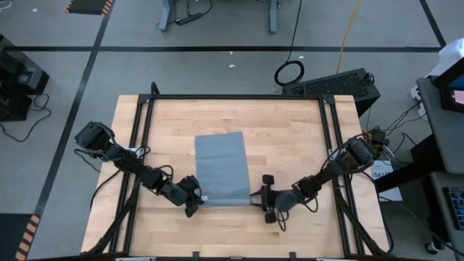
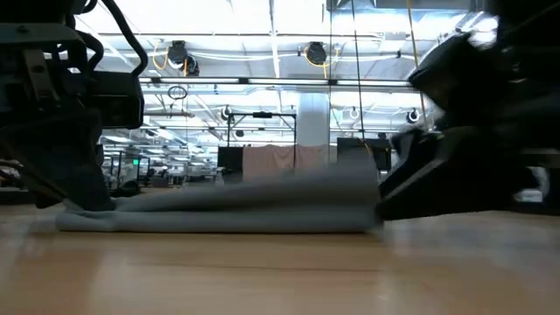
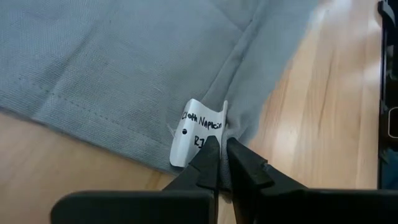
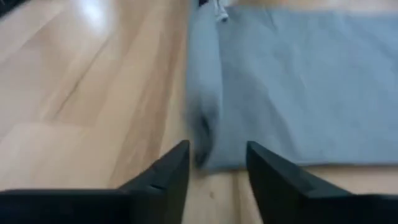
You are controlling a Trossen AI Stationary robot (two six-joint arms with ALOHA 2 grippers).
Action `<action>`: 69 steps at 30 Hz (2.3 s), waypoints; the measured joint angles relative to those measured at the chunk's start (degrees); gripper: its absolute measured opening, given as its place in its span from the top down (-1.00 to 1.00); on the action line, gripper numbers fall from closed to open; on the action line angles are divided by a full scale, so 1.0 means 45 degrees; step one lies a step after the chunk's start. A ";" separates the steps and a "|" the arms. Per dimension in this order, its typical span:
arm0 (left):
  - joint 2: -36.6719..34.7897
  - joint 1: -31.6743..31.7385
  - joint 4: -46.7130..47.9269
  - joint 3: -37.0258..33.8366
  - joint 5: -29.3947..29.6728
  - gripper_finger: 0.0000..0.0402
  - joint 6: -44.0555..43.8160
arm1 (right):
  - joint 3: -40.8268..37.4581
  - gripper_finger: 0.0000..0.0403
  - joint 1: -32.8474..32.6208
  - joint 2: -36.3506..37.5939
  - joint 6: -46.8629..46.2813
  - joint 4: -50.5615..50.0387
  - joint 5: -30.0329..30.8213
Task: Roll towel
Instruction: Roll the gray towel
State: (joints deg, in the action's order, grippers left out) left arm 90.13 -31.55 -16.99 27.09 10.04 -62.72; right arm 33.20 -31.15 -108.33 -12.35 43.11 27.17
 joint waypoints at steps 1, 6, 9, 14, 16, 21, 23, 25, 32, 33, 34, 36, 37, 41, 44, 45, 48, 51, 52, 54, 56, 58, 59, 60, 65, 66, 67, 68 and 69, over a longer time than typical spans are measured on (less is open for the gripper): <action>0.0000 0.0000 0.0005 0.0000 -0.0004 0.90 -0.0008 | -0.0002 0.16 -0.0218 0.0145 0.0522 -0.0053 0.0386; 0.0000 0.0000 0.0015 0.0000 -0.0052 0.90 -0.0339 | -0.0002 -0.11 -0.1268 0.0648 0.2983 0.0660 0.1088; 0.0000 0.0013 0.0015 0.0000 -0.0063 0.90 -0.0583 | 0.0012 -0.14 -0.1554 0.0649 0.3913 0.1224 0.0620; 0.0000 0.0029 0.0019 0.0000 -0.0096 0.90 -0.0670 | 0.0013 -0.01 -0.1428 0.0600 0.4001 0.1490 -0.1294; 0.0000 0.0029 0.0010 0.0000 -0.0096 0.90 -0.0675 | 0.0017 0.05 -0.1264 0.0600 0.4035 0.1536 -0.1924; 0.0000 0.0029 0.0010 0.0000 -0.0096 0.90 -0.0981 | 0.0027 0.13 -0.0871 0.0600 0.4349 0.1604 -0.2441; 0.0000 0.0024 0.0010 0.0000 -0.0096 0.90 -0.1000 | 0.0042 0.12 -0.0735 0.0600 0.4702 0.1613 -0.2750; 0.0000 0.0024 0.0010 0.0000 -0.0096 0.90 -0.1001 | 0.0197 0.09 -0.0638 0.0600 0.4882 0.1545 -0.2818; 0.0000 0.0092 -0.0006 -0.0005 -0.0130 0.90 -0.1008 | 0.1052 -0.02 -0.0087 -0.0256 0.5598 0.1129 -0.3331; 0.0000 0.0092 -0.0045 -0.0005 -0.0130 0.90 -0.1001 | 0.1096 -0.03 -0.0025 -0.0397 0.5690 0.1121 -0.3180; 0.0000 0.0097 -0.0058 -0.0010 -0.0130 0.90 -0.1001 | 0.1114 -0.04 0.0025 -0.0518 0.5721 0.1103 -0.2934; 0.0000 0.0097 -0.0063 -0.0010 -0.0147 0.90 -0.1003 | 0.1149 -0.05 0.0101 -0.0575 0.5785 0.1029 -0.2346; 0.0000 0.0097 -0.0068 -0.0010 -0.0188 0.90 -0.1005 | 0.1149 -0.06 0.0101 -0.0568 0.5803 0.0955 -0.2055; 0.0000 0.0102 -0.0063 -0.0010 -0.0280 0.90 -0.1001 | 0.1149 -0.05 0.0181 -0.0570 0.5889 0.0799 -0.1628; 0.0000 0.0100 -0.0083 -0.0010 -0.0288 0.90 -0.0996 | 0.1149 -0.05 0.0369 -0.0570 0.5435 0.0656 -0.1632; 0.0000 0.0102 -0.0084 -0.0010 -0.0290 0.90 -0.0996 | 0.1149 -0.05 0.0432 -0.0570 0.5336 0.0630 -0.1546; 0.0000 0.0102 -0.0092 -0.0010 -0.0290 0.90 -0.0991 | 0.1149 -0.05 0.0588 -0.0565 0.5121 0.0542 -0.1157; 0.0000 0.0102 -0.0097 -0.0010 -0.0290 0.90 -0.0942 | 0.1149 -0.05 0.0797 -0.0565 0.4567 0.0016 -0.1086; 0.0000 0.0102 -0.0097 -0.0010 -0.0290 0.90 -0.0938 | 0.1149 -0.05 0.0876 -0.0565 0.4341 -0.0136 -0.1087; 0.0000 0.0102 -0.0097 -0.0010 -0.0288 0.90 -0.0885 | 0.1149 -0.05 0.1020 -0.0565 0.3872 -0.0482 -0.1061; 0.0000 0.0097 -0.0097 -0.0010 -0.0249 0.90 -0.0869 | 0.1149 -0.05 0.1128 -0.0565 0.3440 -0.0808 -0.1068; 0.0000 0.0090 -0.0097 -0.0010 -0.0032 0.86 -0.0845 | 0.1154 -0.05 0.1199 -0.0561 0.2986 -0.0978 -0.1124; 0.0005 0.0092 -0.0102 -0.0010 0.0071 0.82 -0.0695 | 0.1154 -0.05 0.1252 -0.0556 0.2743 -0.1073 -0.1222; 0.0005 0.0092 -0.0121 -0.0010 0.0183 0.76 -0.0608 | 0.1158 -0.05 0.1306 -0.0547 0.2528 -0.1151 -0.1413; 0.0005 0.0099 -0.0117 -0.0005 0.0875 0.39 -0.0532 | 0.1159 -0.05 0.1452 -0.0525 0.1706 -0.1318 -0.2056; 0.0005 0.0102 -0.0117 0.0000 0.1024 0.31 -0.0529 | 0.1159 -0.05 0.1452 -0.0522 0.1576 -0.1347 -0.2046; 0.0005 0.0102 -0.0117 0.0000 0.1181 0.23 -0.0529 | 0.1164 -0.05 0.1452 -0.0522 0.1509 -0.1385 -0.2038; -0.0001 0.0102 -0.0126 0.0000 0.1296 0.15 -0.0529 | 0.1164 -0.05 0.1447 -0.0522 0.1440 -0.1401 -0.2035; -0.0031 0.0102 -0.0118 0.0000 0.1369 0.08 -0.0520 | 0.1164 -0.05 0.1443 -0.0526 0.1377 -0.1421 -0.2033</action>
State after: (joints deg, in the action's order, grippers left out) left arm 89.99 -31.09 -17.52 27.09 16.20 -65.06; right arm 38.44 -24.66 -110.69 -6.16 36.72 18.02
